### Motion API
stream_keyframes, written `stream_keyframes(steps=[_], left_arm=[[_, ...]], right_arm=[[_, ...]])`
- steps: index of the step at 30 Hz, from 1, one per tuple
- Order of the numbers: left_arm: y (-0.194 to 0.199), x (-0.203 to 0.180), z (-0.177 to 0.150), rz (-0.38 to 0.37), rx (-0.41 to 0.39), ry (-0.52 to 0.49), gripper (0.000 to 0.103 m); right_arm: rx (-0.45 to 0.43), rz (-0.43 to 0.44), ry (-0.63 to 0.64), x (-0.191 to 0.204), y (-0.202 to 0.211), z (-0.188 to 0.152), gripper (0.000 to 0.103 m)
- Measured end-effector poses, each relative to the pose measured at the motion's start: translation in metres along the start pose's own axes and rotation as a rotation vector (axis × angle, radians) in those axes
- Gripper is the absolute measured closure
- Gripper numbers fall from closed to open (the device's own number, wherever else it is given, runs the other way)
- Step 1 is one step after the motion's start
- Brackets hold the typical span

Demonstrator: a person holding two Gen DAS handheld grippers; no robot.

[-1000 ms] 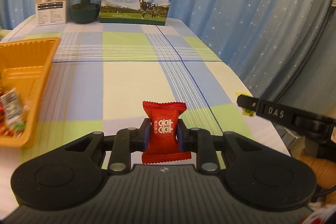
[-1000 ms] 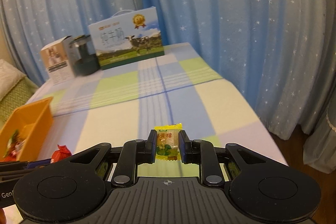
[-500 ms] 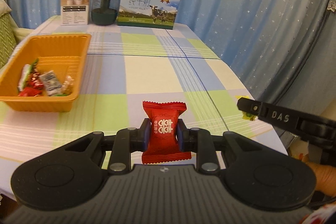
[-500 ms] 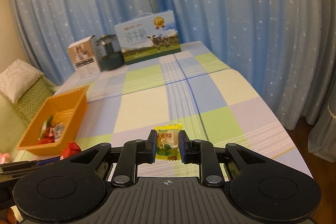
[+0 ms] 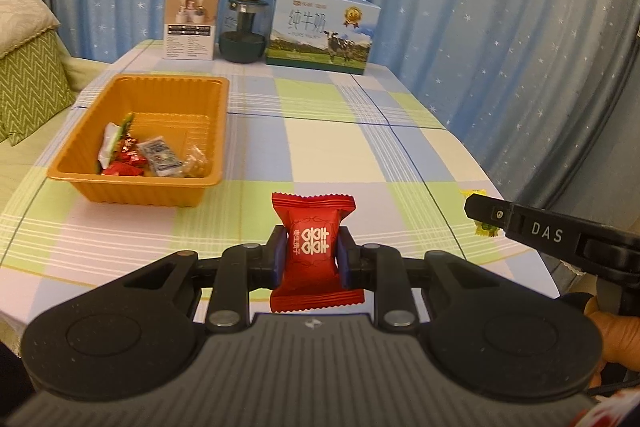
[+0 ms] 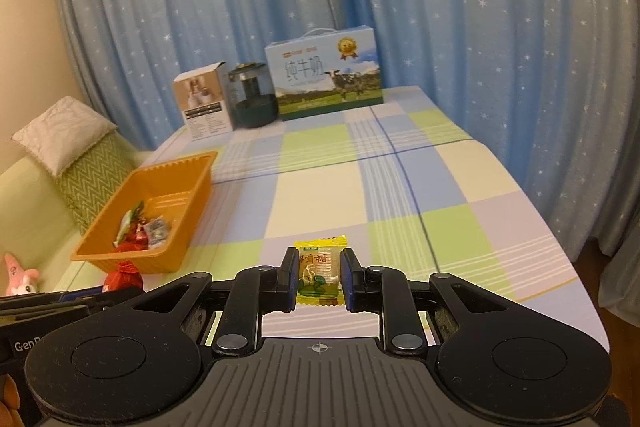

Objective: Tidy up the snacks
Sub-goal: 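Carry the red candy and yellow candy over the orange tray with both tools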

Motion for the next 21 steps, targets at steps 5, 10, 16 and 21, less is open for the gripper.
stream_keyframes(steps=[5,10,16,21], left_arm=[[0.008,0.015,0.000,0.018,-0.010,0.018,0.080],[0.014,0.031,0.002,0.038,-0.022,0.045,0.080],[0.021,0.052,0.009,0.064,-0.036,0.063,0.080],[0.027,0.075,0.015,0.091,-0.046,0.083,0.080]], right_arm=[[0.004,0.022,0.033,0.018,-0.003,0.000,0.081],[0.011,0.049,0.067,0.038,-0.009,0.001,0.081],[0.016,0.076,0.106,0.059,-0.017,0.006,0.081],[0.022,0.091,0.135,0.073,-0.024,0.008,0.081]])
Point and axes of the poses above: each gripper's, at about its wrist camera, not at the fingertips, and y roughly against the way its jaws point, x to its left, z to its top, the point moved 5 cm from there along -y, roughly the way its jaws point, and after that the axes turned 13 degrees about x, right-handed, at the moved point
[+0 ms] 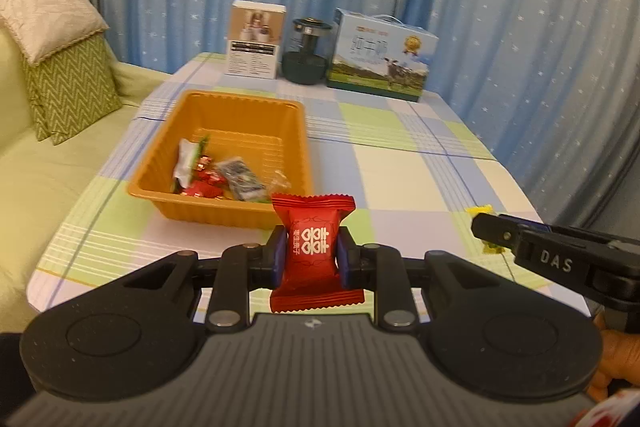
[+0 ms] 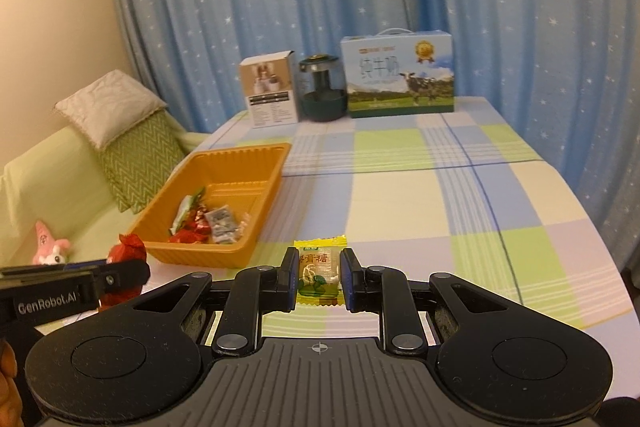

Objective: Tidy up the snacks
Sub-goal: 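Carry the red candy and yellow candy over the orange tray with both tools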

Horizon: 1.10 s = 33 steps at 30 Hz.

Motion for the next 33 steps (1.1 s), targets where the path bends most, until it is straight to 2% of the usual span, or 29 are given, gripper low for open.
stream_keyframes(steps=[19,33], left_arm=[[0.009,0.074,0.027,0.071,-0.029,0.061,0.080],[-0.006,0.098,0.054,0.075,-0.018,0.017,0.080]], right_arm=[[0.007,0.083,0.084,0.063,-0.029,0.030,0.081],[0.016,0.117,0.130,0.093,-0.060,0.054,0.081]])
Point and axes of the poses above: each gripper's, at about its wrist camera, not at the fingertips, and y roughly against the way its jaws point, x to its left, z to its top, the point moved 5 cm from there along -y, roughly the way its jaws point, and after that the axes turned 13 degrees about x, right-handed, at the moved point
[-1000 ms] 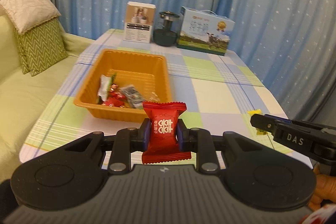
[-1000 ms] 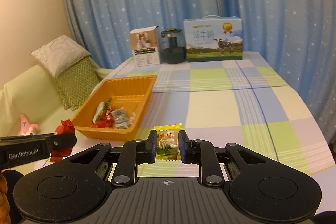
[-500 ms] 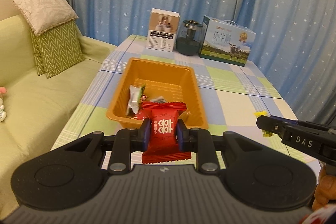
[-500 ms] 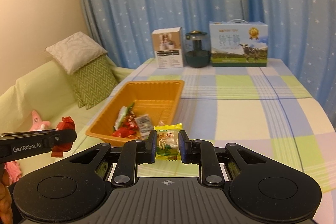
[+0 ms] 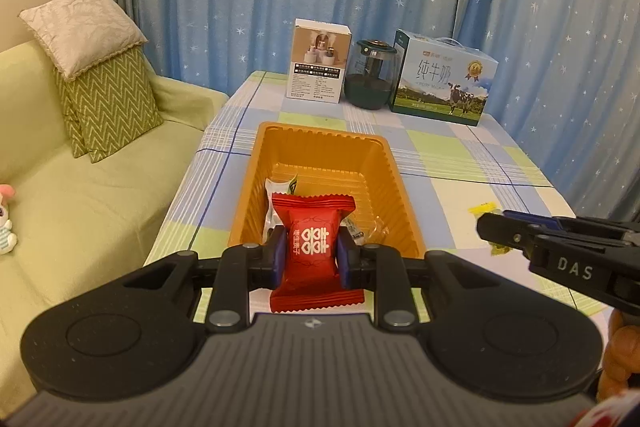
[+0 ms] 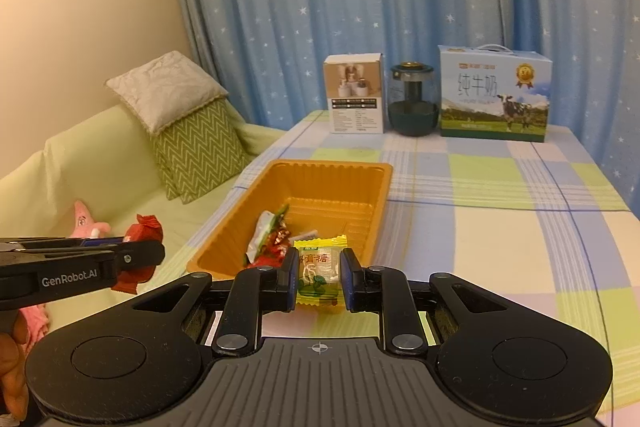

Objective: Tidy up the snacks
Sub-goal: 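Carry the red candy and yellow candy over the orange tray with both tools, then open the left tool to drop the red candy while the right tool releases the yellow candy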

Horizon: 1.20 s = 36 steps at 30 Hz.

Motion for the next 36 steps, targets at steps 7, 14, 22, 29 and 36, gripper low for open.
stream_keyframes(steps=[7,14,22,29,36], left_arm=[[-0.022,0.000,0.018,-0.002,0.011,-0.028,0.080],[-0.059,0.003,0.036,-0.011,0.035,-0.040,0.080],[-0.105,0.013,0.062,-0.020,0.067,-0.036,0.080],[-0.140,0.013,0.087,-0.034,0.054,-0.025,0.080],[-0.170,0.019,0.096,-0.033,0.065,-0.010,0.080]], right_arm=[[0.017,0.017,-0.007,-0.002,-0.026,0.012,0.081],[0.055,0.020,-0.011,-0.010,-0.060,0.026,0.081],[0.093,0.032,-0.023,-0.019,-0.107,0.046,0.081],[0.112,0.028,-0.013,-0.028,-0.147,0.064,0.081],[0.121,0.021,0.002,-0.038,-0.174,0.076,0.081]])
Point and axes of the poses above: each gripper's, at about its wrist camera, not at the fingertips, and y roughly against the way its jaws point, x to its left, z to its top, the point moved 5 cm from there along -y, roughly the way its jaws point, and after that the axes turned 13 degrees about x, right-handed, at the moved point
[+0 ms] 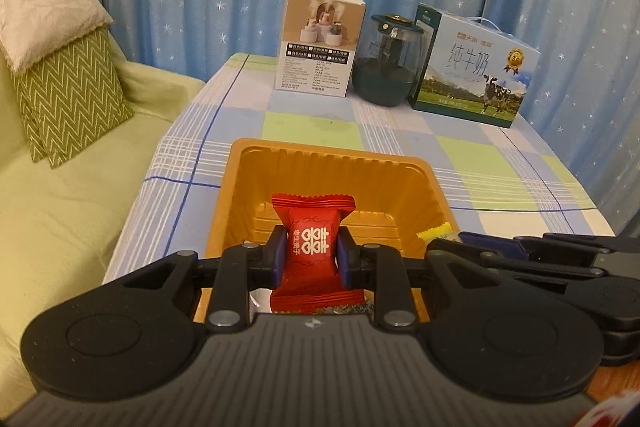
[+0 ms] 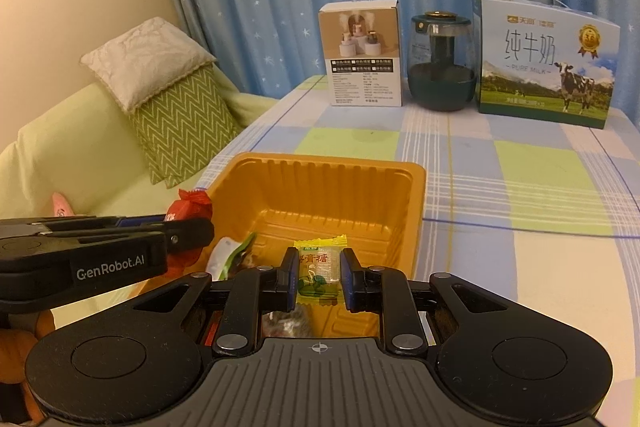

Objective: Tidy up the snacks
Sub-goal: 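Open the left tool to drop the red candy while the right tool releases the yellow candy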

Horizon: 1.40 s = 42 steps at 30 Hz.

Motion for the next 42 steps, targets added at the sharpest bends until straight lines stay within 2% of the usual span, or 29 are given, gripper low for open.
stream_keyframes(steps=[12,19,22,27,42], left_arm=[[-0.040,0.006,0.016,-0.024,0.041,-0.005,0.080],[-0.049,0.003,0.022,-0.046,0.032,-0.013,0.080],[-0.047,0.005,0.023,-0.019,0.006,-0.008,0.055],[-0.040,0.010,0.024,0.000,-0.015,0.000,0.057],[-0.038,0.016,0.021,0.034,-0.011,0.006,0.057]], right_arm=[[0.014,0.009,0.011,-0.013,-0.034,0.017,0.081],[0.007,0.007,-0.012,-0.020,-0.040,0.019,0.081],[0.008,0.008,-0.017,-0.022,-0.041,0.019,0.081],[0.009,0.011,-0.021,-0.025,-0.040,0.019,0.081],[0.002,0.049,-0.036,-0.025,-0.036,0.023,0.081]])
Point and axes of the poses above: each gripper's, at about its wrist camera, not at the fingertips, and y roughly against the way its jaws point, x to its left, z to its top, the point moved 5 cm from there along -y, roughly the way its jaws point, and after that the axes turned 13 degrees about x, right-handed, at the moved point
